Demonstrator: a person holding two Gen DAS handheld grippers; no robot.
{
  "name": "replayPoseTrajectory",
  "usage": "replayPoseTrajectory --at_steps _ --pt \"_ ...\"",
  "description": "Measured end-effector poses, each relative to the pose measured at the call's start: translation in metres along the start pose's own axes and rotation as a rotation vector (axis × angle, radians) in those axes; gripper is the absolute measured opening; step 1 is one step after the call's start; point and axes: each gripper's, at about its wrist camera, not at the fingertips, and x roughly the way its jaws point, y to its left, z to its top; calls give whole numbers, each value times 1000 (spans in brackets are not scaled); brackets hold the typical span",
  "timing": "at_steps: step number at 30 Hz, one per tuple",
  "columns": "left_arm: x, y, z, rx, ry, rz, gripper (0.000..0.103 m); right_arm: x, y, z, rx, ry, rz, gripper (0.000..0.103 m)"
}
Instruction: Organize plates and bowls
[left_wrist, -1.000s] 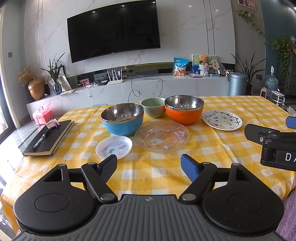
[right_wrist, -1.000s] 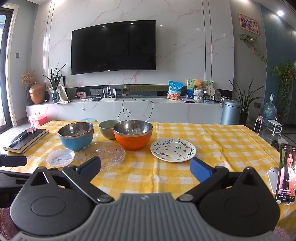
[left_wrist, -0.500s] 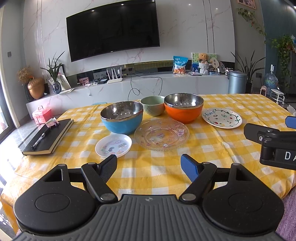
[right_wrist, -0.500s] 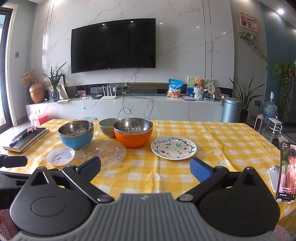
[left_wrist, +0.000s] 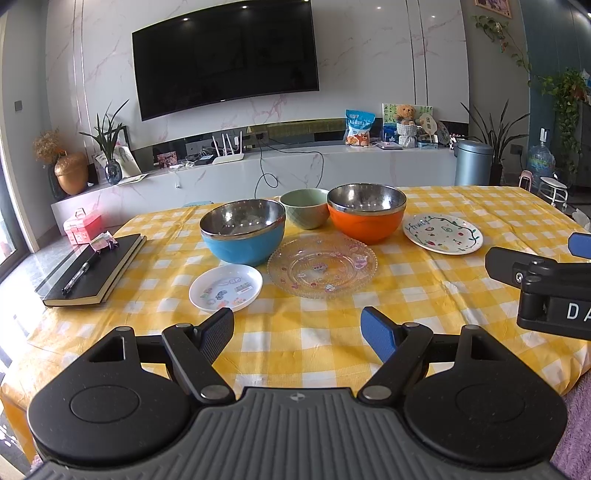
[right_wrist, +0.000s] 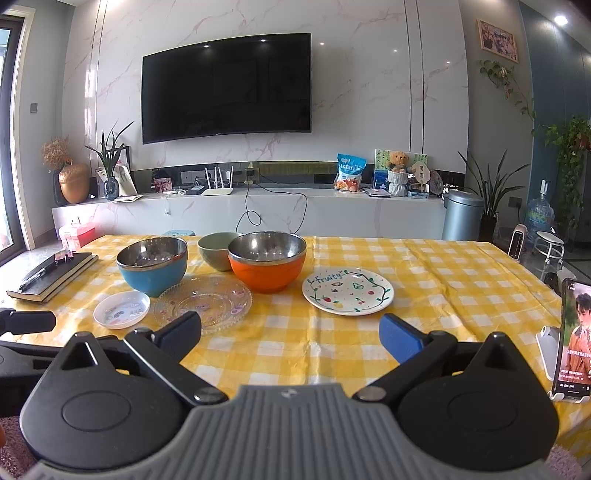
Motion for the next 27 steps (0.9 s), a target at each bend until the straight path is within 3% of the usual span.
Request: replayPoseTrajectory --at_steps 27 --pt "0 0 0 0 5 -1 92 2 2 0 2 10 5 100"
